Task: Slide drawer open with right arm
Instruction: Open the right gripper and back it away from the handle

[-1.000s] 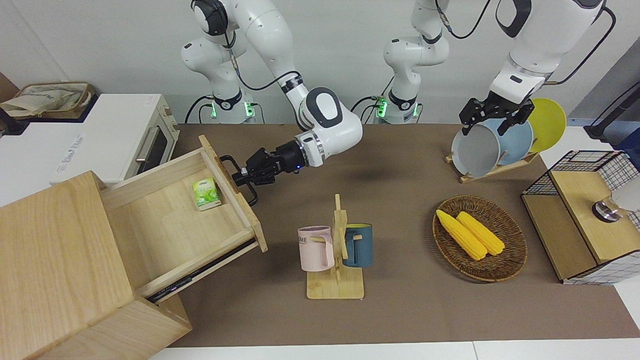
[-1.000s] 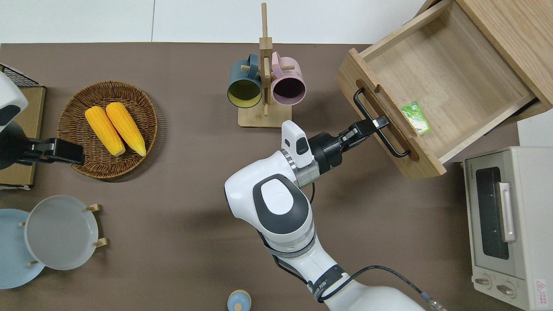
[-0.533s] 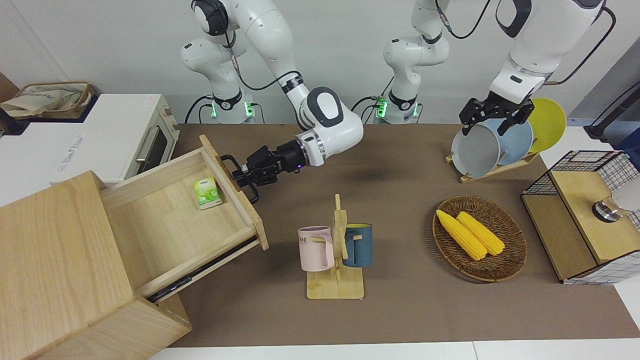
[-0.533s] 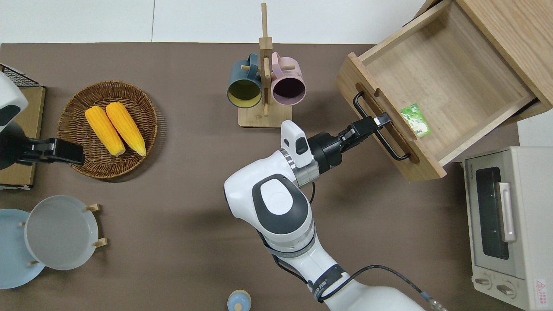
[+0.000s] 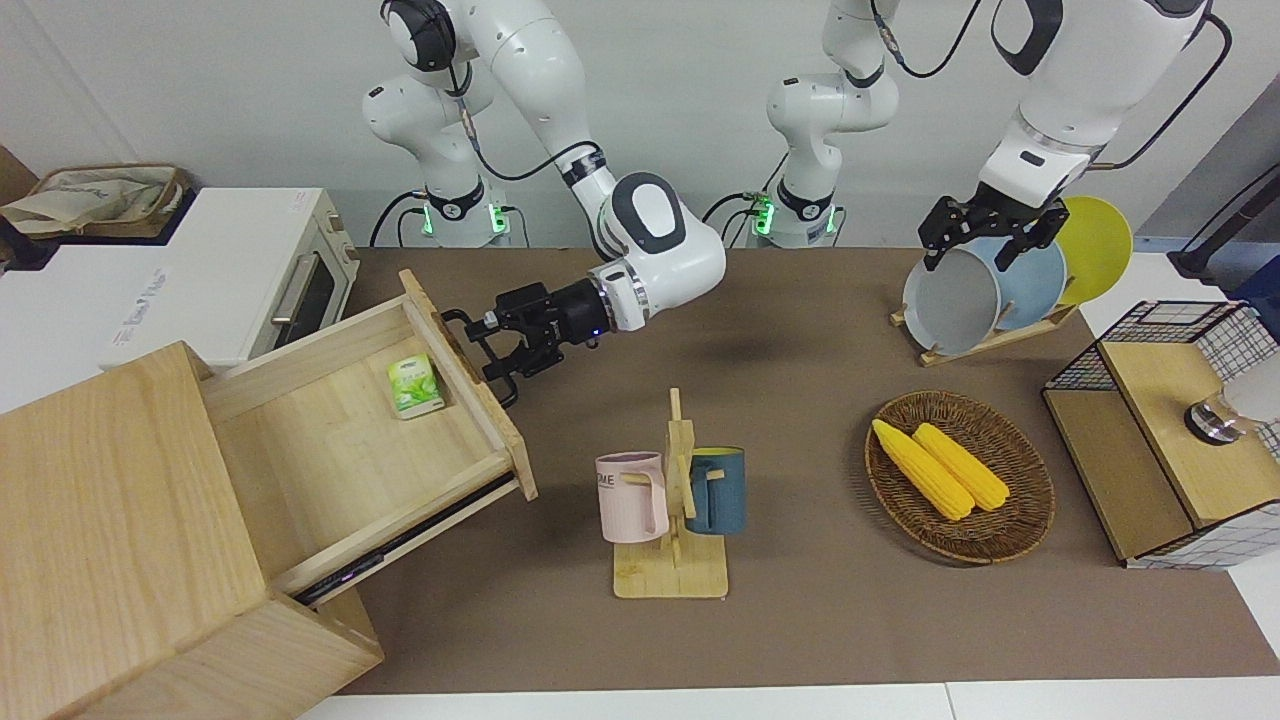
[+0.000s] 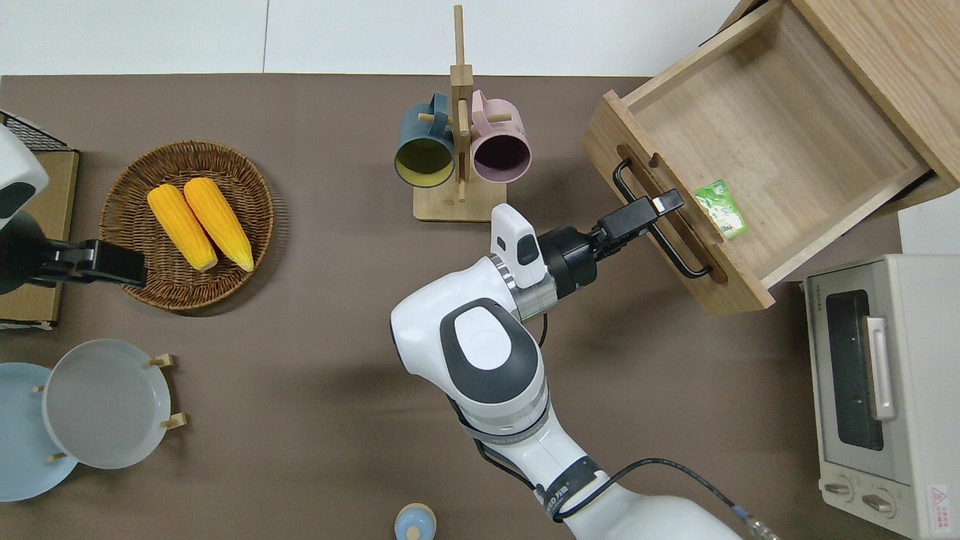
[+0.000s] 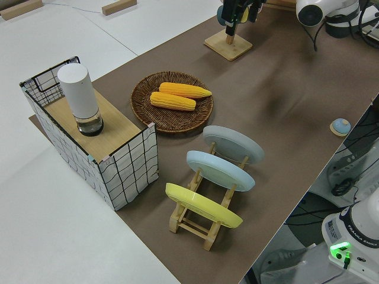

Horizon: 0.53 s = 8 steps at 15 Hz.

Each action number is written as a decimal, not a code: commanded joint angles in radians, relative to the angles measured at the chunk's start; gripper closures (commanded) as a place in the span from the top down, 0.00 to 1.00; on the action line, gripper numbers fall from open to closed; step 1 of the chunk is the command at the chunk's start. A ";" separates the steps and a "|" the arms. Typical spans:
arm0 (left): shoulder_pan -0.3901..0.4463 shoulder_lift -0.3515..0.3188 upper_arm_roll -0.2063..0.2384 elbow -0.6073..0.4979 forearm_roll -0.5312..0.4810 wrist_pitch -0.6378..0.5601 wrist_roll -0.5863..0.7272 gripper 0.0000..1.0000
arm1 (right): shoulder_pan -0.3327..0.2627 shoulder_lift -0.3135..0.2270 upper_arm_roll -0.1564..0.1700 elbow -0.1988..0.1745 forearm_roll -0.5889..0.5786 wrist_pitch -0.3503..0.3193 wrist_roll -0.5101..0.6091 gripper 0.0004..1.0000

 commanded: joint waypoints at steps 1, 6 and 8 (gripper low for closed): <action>0.005 0.011 -0.007 0.024 0.017 -0.020 0.010 0.99 | 0.002 0.023 0.008 0.016 -0.016 -0.006 0.034 0.99; 0.005 0.011 -0.007 0.026 0.017 -0.020 0.010 0.99 | 0.037 0.031 0.008 0.056 -0.004 -0.016 0.030 0.99; 0.005 0.011 -0.007 0.026 0.017 -0.020 0.010 1.00 | 0.056 0.031 0.008 0.058 -0.002 -0.023 0.030 0.99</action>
